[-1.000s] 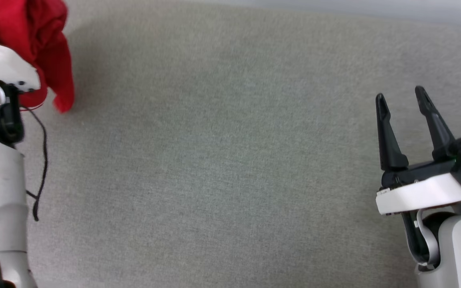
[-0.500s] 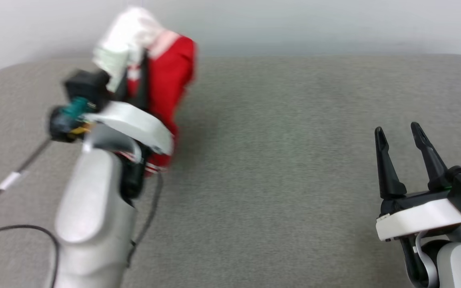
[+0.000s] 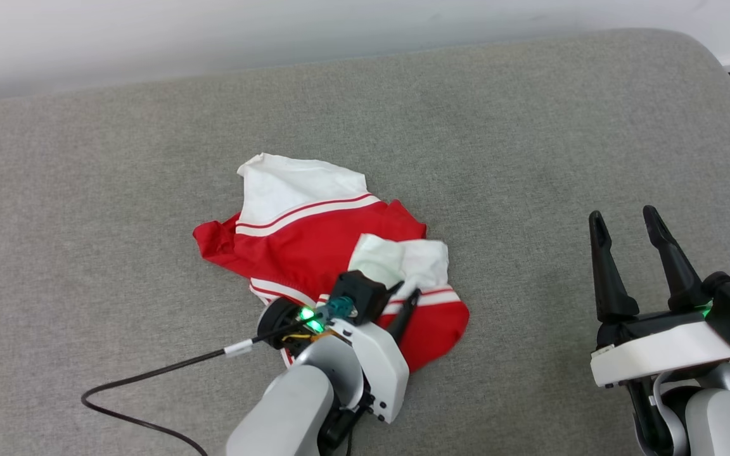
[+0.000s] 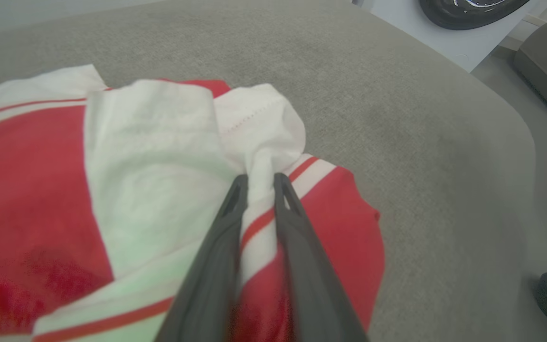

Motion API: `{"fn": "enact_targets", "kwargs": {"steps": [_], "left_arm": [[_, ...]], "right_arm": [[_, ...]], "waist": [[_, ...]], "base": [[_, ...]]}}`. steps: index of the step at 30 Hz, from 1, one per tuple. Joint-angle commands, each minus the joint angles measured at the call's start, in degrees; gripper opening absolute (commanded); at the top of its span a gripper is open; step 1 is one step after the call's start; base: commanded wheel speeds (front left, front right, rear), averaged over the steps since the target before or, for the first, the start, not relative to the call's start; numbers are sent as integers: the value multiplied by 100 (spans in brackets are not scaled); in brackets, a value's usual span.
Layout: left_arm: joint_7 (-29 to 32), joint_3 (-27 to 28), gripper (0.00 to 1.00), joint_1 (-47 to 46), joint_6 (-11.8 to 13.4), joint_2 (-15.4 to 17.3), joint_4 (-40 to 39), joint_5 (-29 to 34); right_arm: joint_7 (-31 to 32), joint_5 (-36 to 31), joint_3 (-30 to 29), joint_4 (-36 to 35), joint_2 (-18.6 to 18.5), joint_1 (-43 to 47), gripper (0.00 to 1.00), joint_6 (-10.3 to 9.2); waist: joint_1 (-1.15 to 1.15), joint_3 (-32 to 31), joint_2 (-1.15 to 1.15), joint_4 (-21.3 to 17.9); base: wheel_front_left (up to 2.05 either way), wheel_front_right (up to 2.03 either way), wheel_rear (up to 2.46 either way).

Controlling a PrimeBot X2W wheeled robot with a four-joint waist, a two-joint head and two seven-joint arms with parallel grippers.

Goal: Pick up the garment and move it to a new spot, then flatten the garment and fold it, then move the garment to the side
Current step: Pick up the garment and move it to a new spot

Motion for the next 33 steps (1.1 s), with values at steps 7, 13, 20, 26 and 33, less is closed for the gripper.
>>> {"fn": "enact_targets", "kwargs": {"steps": [7,13,20,26,33], "left_arm": [[-739,-337,100,-24,179,4,-154,-451],[-1317,-225,100,-50,507,5,-569,-528],[-1571,425,100,231,1028,335,-978,-501],[-1613,1127,100,763,1424,798,-1228,-531],[-1615,1534,100,1504,1589,1198,-1488,-540]], "right_arm": [[-93,-15,-50,172,18,-94,100,-1],[-55,-72,-114,235,16,8,100,-1],[59,-145,-207,260,16,203,100,-1],[157,-133,-229,274,16,381,100,-1],[267,-127,-250,242,16,661,100,-1]], "waist": [[0,-107,0,184],[0,-329,0,433],[0,-616,0,731],[0,-833,0,823],[0,-1075,0,818]], "base": [[0,0,0],[0,0,0],[0,0,0],[0,0,0],[0,0,0]]}}
